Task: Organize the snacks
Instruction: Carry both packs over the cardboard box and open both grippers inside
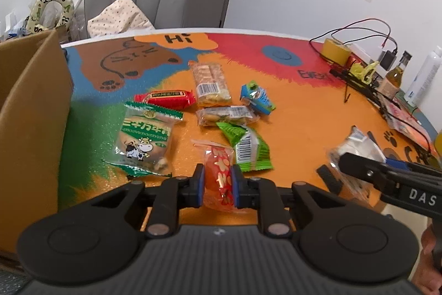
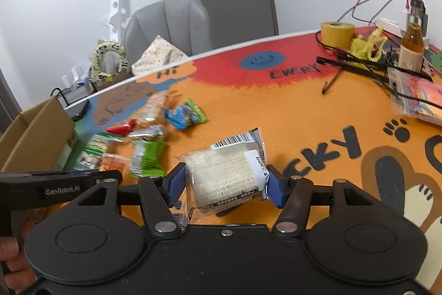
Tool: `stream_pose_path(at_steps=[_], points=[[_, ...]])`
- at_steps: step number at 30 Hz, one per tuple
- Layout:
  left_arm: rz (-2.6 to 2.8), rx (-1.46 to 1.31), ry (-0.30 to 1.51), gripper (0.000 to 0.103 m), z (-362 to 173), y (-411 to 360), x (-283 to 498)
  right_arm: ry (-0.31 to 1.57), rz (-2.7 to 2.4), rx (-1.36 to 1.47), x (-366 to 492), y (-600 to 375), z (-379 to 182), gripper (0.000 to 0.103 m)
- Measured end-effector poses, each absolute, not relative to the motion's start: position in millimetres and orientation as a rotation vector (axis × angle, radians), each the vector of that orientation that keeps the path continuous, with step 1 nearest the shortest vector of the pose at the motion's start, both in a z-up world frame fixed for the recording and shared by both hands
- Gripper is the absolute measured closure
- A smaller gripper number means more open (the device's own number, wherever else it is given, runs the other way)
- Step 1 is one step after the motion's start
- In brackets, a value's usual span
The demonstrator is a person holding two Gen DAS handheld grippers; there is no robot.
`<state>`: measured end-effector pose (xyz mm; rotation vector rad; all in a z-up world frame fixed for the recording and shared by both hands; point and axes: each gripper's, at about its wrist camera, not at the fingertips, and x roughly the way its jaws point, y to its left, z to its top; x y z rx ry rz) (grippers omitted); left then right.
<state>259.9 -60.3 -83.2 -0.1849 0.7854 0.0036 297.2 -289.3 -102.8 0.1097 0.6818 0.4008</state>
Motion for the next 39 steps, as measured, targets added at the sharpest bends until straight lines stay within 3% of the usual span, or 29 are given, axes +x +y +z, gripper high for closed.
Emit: stream_pose_path(at_steps=[25, 39], points=[[0.066, -0.231, 0.641, 0.085, -2, 3, 196, 0.563, 0.6, 0.083, 265, -206, -39, 0.045], [0.147, -0.266, 0.608, 0.085, 10, 61, 162, 0.526, 0.674, 0.028, 247, -151, -17, 0.045]])
